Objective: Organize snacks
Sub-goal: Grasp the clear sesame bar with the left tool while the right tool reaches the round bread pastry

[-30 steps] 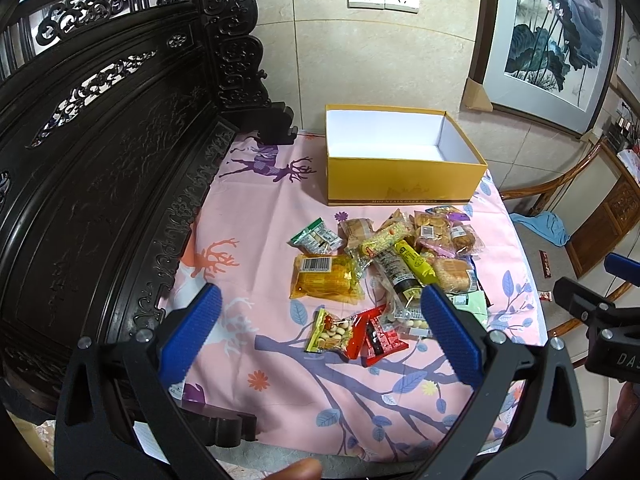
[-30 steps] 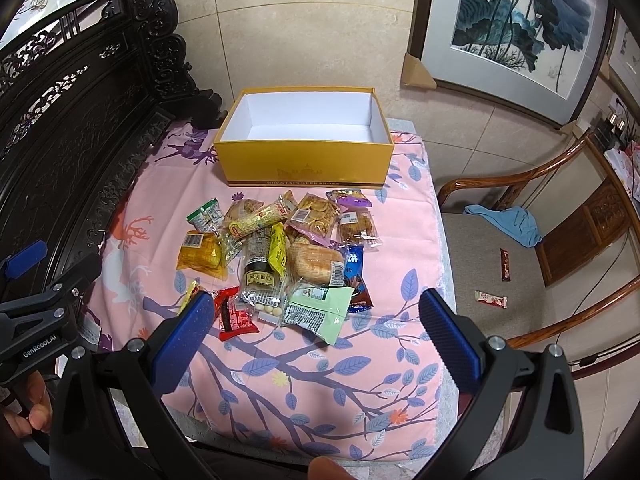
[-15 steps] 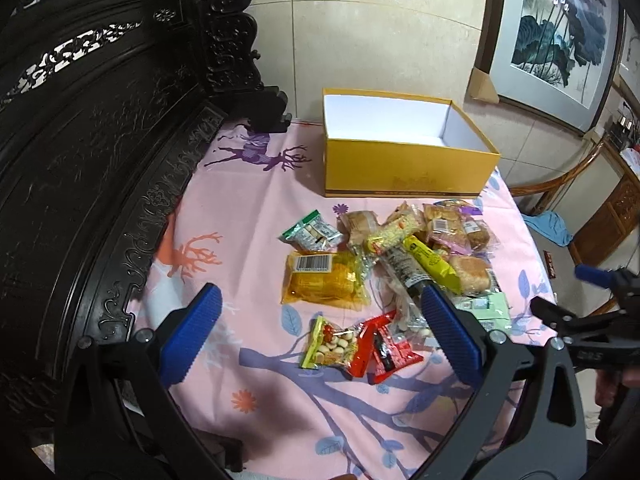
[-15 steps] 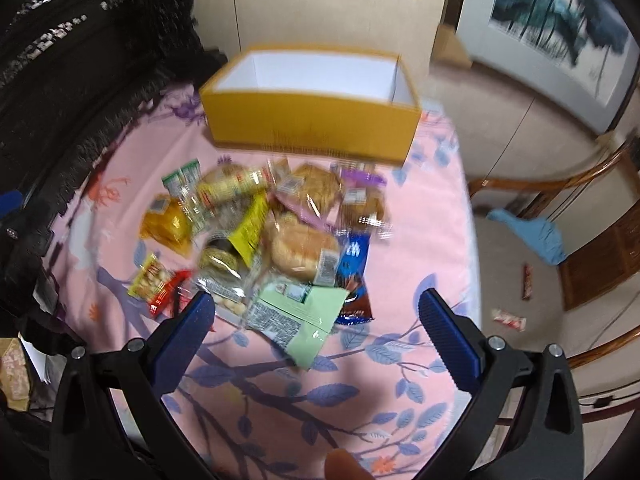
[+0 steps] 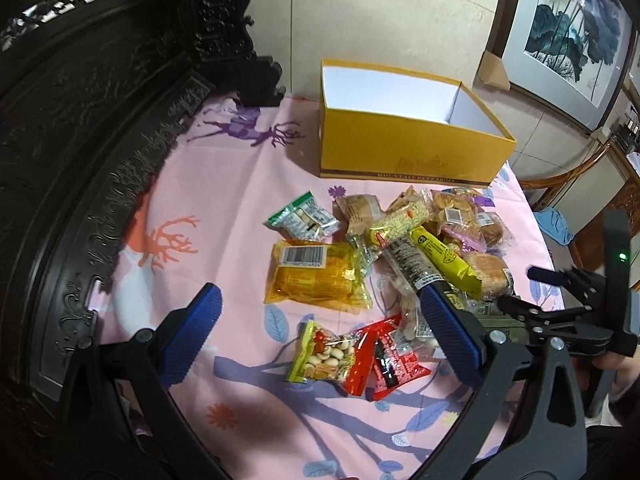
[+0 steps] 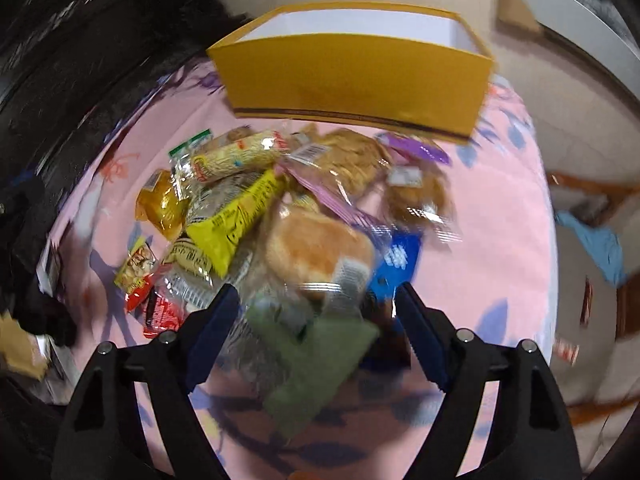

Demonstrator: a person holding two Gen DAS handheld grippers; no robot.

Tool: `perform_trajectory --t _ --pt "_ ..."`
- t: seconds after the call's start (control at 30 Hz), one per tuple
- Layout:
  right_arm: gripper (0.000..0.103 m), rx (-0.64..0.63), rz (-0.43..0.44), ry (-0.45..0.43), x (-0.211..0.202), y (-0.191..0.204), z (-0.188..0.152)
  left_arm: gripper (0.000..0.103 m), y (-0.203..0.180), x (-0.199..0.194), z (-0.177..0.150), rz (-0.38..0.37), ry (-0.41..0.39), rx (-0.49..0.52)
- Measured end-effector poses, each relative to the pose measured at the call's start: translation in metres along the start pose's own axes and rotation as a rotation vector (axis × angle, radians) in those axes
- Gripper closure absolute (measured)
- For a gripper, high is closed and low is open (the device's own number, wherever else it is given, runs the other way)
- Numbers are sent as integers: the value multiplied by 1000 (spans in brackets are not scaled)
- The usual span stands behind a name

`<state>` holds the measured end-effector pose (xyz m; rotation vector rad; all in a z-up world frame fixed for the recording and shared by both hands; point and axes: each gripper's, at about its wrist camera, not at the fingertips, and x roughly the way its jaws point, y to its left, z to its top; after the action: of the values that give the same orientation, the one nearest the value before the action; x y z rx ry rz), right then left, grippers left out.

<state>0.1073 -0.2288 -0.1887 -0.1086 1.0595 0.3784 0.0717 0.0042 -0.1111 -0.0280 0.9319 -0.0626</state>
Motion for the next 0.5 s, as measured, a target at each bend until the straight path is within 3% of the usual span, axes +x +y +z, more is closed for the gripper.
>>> perform_trajectory --t 0.17,0.4,0.5 --pt "21 -140 56 67 28 -4 17 2 -11 12 2 -18 15 35" --pt "16 -243 187 134 48 -18 31 2 -21 41 -3 -64 79 55" --pt "22 -235 196 133 49 -20 32 2 -28 53 -4 -70 104 72"
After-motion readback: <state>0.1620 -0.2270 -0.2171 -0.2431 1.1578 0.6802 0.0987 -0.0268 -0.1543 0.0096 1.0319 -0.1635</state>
